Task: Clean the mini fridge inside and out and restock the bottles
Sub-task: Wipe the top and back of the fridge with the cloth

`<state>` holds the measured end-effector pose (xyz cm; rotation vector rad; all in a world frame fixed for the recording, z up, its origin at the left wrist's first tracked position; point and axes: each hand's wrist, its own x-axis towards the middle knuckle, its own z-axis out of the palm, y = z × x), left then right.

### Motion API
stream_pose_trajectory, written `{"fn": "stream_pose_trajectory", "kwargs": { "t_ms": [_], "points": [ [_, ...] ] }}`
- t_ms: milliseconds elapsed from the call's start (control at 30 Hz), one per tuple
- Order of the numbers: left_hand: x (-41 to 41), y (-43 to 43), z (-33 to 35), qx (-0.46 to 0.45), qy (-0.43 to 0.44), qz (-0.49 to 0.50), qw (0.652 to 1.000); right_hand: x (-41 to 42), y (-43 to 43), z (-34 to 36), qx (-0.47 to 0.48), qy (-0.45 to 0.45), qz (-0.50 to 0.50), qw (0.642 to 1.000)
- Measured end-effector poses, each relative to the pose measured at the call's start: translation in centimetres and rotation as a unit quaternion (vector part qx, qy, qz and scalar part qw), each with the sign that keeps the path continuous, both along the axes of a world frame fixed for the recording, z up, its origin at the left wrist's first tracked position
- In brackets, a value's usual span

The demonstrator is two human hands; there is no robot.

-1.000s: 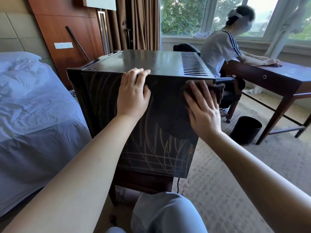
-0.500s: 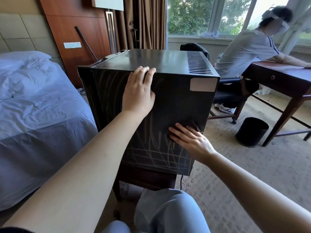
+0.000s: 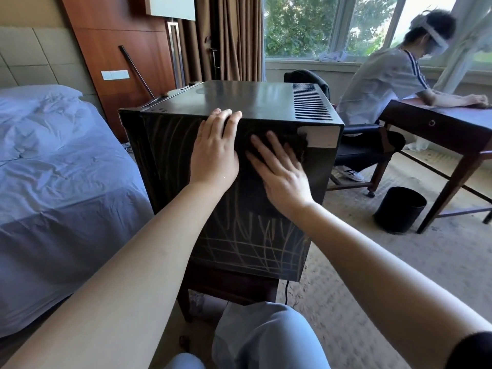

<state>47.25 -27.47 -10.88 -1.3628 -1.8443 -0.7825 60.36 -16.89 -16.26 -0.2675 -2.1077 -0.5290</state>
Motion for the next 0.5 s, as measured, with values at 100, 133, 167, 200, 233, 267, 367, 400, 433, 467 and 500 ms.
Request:
{"fn": "stream_pose_trajectory", "kwargs": {
  "t_ms": [100,133,167,200,233,267,367,400,433,467,500],
  "points": [
    [0.0,-0.2,0.0,-0.013,-0.002,0.001,1.000,-0.1,0.1,-4.3,0.031,-0.141,0.026,0.989],
    [0.1,-0.3,0.0,-0.015,-0.003,0.002,1.000,0.3,0.3,-5.6,0.044,-0.190,0.029,0.980],
    [0.1,-0.3,-0.1,-0.016,-0.003,0.004,1.000,1.1,0.4,-6.9,0.054,-0.232,0.032,0.971],
    [0.1,-0.3,-0.1,-0.017,-0.002,0.005,1.000,2.1,0.7,-7.9,0.061,-0.265,0.033,0.962],
    [0.1,-0.3,-0.1,-0.017,-0.001,0.006,1.000,3.2,1.0,-8.8,0.065,-0.287,0.032,0.955],
    [0.1,-0.3,-0.1,-0.019,-0.001,0.006,1.000,4.5,1.4,-9.5,0.063,-0.301,0.028,0.951],
    [0.2,-0.4,0.0,-0.024,-0.007,0.008,1.000,8.1,2.7,-9.4,0.046,-0.312,0.014,0.949],
    [0.4,-0.5,0.1,-0.028,-0.014,0.010,0.999,8.9,3.1,-8.8,0.045,-0.308,0.014,0.950],
    [0.7,-0.7,0.2,-0.036,-0.022,0.013,0.999,9.7,3.3,-8.2,0.041,-0.298,0.013,0.954],
    [1.1,-0.9,0.2,-0.044,-0.032,0.016,0.998,10.2,3.4,-7.6,0.032,-0.286,0.012,0.958],
    [1.7,-1.2,0.0,-0.050,-0.041,0.019,0.998,10.6,3.3,-7.0,0.020,-0.266,0.009,0.964]
  ]
}}
